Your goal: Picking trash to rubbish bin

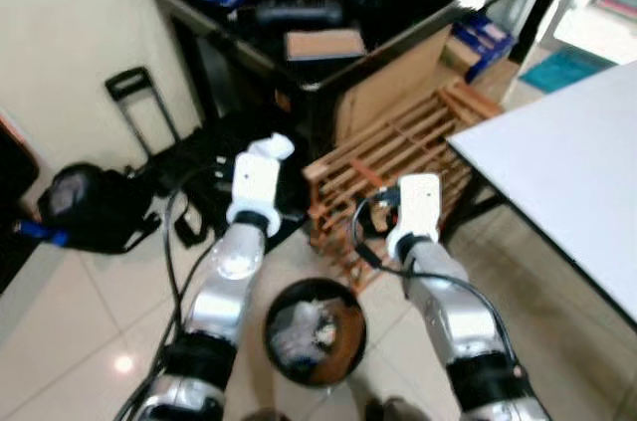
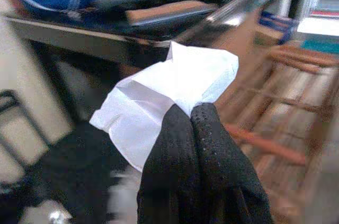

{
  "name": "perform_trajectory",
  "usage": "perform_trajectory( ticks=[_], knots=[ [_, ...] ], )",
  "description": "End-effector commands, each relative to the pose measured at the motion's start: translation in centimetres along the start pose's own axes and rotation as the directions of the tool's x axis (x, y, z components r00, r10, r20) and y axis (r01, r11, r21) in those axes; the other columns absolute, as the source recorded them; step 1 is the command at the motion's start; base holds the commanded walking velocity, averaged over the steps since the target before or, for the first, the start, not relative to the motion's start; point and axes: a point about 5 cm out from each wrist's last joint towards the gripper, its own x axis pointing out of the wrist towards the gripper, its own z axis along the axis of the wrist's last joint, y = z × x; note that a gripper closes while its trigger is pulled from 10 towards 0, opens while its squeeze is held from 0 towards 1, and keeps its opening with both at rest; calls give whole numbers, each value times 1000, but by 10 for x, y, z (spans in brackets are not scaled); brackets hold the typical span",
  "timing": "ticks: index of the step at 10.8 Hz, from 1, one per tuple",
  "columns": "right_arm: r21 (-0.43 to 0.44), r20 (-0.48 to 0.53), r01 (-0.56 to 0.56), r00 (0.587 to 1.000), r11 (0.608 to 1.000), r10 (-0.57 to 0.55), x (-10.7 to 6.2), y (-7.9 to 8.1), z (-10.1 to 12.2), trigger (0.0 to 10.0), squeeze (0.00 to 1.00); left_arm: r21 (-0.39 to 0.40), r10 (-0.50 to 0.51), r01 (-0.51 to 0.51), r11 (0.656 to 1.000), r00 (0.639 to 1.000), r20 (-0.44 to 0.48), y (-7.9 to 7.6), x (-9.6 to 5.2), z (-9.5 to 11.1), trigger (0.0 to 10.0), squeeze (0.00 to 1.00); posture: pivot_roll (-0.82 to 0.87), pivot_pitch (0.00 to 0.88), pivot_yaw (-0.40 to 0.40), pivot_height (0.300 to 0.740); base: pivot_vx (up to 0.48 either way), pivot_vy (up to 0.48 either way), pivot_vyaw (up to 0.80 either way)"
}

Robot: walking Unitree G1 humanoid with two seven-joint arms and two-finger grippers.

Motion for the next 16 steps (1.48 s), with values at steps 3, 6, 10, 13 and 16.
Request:
perform_trajectory(
  ticks=[3,6,10,13,16],
  knots=[
    [5,15,0,1000,1000,0,1,1,3,10000,0,4,-18,18,1000,1000,12,0,-1,2,10000,0,-54,154,44,740,0,0,0],
    [-9,-2,6,1000,1000,-6,-2,-1,-4,10000,0,28,-107,112,993,987,-122,-7,-6,-30,10000,0,-56,165,42,740,0,0,0],
    [-16,-35,31,999,999,-32,-21,-7,-16,10000,0,-19,-71,68,997,943,-326,-5,-12,-77,10000,0,-81,249,21,740,0,0,0],
    [-19,-39,44,998,999,-45,-32,-13,-15,10000,0,-20,-96,95,995,936,-339,-13,-4,-76,10000,0,-97,332,1,740,0,0,0],
    [-15,-112,-48,993,999,46,-56,-24,-23,10000,0,-43,-209,207,977,920,-332,-32,1,-70,10000,0,-134,408,-17,740,0,0,0]
  ],
)
